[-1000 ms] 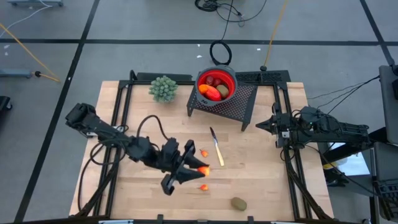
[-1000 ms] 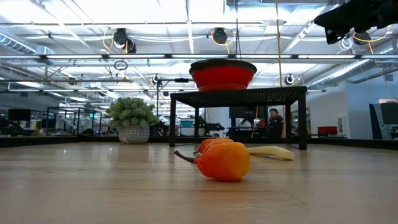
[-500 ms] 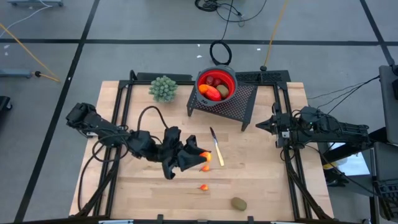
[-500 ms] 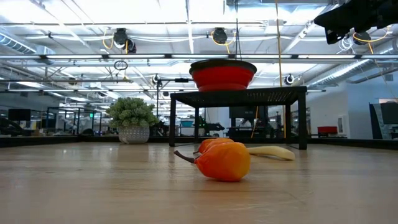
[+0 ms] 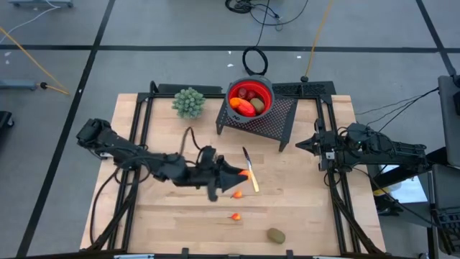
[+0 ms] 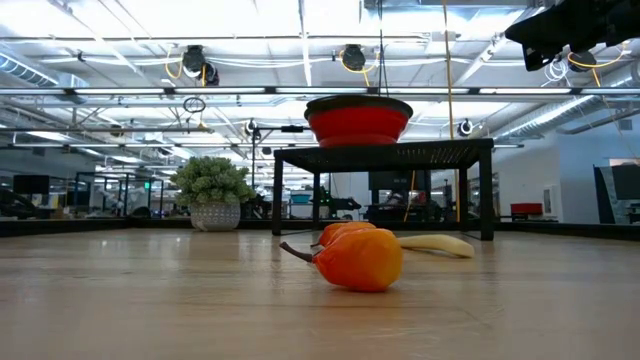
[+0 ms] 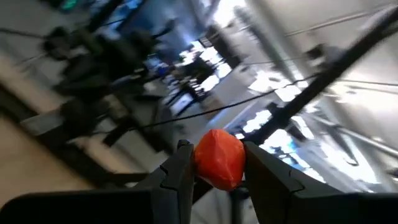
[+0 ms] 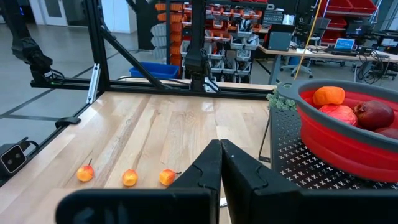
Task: Pick & Place Fruit
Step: Put the orange pear into the red strainer bowl on the shelf
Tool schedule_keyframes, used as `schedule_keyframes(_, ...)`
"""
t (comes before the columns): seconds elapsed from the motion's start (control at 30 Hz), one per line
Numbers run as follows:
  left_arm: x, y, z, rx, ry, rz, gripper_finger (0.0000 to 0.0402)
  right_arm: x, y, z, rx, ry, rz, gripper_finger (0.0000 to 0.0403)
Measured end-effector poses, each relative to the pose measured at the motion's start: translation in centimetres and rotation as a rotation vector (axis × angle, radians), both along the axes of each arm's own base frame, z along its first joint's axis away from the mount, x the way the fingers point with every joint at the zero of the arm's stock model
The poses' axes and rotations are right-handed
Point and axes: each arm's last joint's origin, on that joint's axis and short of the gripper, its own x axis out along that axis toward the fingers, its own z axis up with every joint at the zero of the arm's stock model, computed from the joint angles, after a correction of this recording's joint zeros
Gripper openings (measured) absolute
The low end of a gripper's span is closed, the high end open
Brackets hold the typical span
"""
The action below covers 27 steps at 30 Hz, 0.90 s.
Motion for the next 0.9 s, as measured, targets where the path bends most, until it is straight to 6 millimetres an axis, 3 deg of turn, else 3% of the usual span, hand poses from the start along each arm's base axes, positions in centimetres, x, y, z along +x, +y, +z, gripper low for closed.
schedule_keyframes(0.27, 1.6, 4.3, -2.3, -0.006, 0.223, 0.069, 0.012, 0.0, 0.0, 0.0, -0.009, 0.0, 0.001, 0.0004)
schedule_keyframes(0.63, 2.6, 13.9, -3.5, 0.056, 0.36, 0.034, 0.012, 0.0, 0.0, 0.0, -0.011, 0.0, -0.003, 0.0004)
schedule_keyframes(0.9, 1.8, 19.8, -1.1, 0.243, 0.487, 0.103, 0.012, 0.0, 0.0, 0.0, -0.011, -0.001, -0.004, 0.0004)
